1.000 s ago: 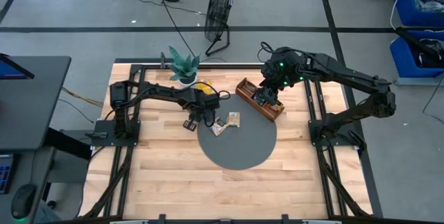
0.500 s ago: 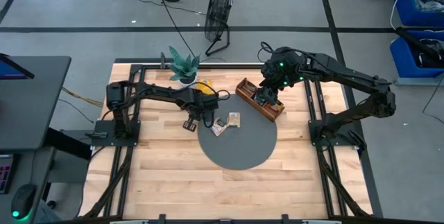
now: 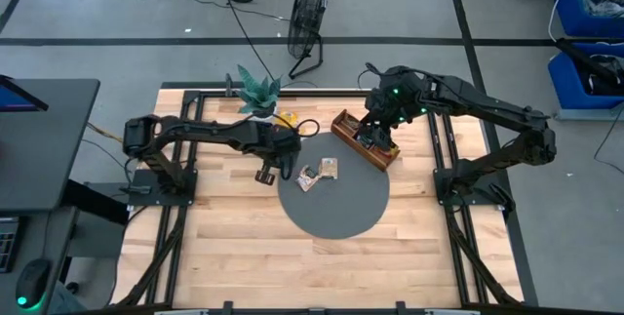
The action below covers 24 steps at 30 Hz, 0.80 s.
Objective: Pick & Place Tea
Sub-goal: Put the yellow tea bag into the right section of the wooden organizer
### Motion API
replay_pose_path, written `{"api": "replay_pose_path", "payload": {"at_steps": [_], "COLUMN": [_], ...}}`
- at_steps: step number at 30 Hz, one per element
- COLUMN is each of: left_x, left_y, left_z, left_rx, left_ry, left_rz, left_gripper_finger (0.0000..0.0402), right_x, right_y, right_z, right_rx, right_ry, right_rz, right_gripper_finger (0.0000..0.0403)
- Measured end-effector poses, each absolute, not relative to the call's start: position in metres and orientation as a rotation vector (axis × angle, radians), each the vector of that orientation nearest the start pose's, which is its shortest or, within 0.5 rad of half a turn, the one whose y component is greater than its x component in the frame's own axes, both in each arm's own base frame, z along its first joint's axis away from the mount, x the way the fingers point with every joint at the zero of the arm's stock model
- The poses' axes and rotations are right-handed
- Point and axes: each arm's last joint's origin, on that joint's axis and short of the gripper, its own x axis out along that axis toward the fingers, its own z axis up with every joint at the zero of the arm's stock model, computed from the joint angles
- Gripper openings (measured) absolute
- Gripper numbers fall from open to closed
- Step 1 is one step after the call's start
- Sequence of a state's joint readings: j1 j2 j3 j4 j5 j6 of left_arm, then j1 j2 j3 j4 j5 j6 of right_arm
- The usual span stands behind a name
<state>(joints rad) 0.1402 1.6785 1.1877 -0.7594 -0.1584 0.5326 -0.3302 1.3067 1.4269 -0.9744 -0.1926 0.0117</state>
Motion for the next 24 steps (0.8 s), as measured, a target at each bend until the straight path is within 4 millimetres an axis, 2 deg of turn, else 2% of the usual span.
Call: {"api": "replay_pose_path", "payload": {"at_steps": [6, 13, 18, 24], "left_x": [0.310, 0.302, 0.302, 0.302], "left_y": [0.039, 0.031, 0.026, 0.025], "left_z": [0.239, 0.259, 0.263, 0.263], "left_rx": [0.423, 0.347, 0.340, 0.342], "left_ry": [1.191, 1.111, 1.080, 1.080], "left_rz": [-0.035, 0.022, 0.025, 0.022], "left_gripper_finger": [0.0001, 0.0001, 0.0001, 0.0001], "right_x": [0.253, 0.285, 0.314, 0.347], "right_y": [-0.069, -0.060, -0.053, -0.050], "right_z": [0.374, 0.362, 0.339, 0.305], "right_rx": [0.096, 0.085, 0.100, 0.126], "right_ry": [0.782, 0.744, 0.779, 0.820], "right_rz": [-0.044, 0.020, 0.093, 0.135], "right_gripper_finger": [0.0165, 0.0165, 0.0175, 0.0225]}}
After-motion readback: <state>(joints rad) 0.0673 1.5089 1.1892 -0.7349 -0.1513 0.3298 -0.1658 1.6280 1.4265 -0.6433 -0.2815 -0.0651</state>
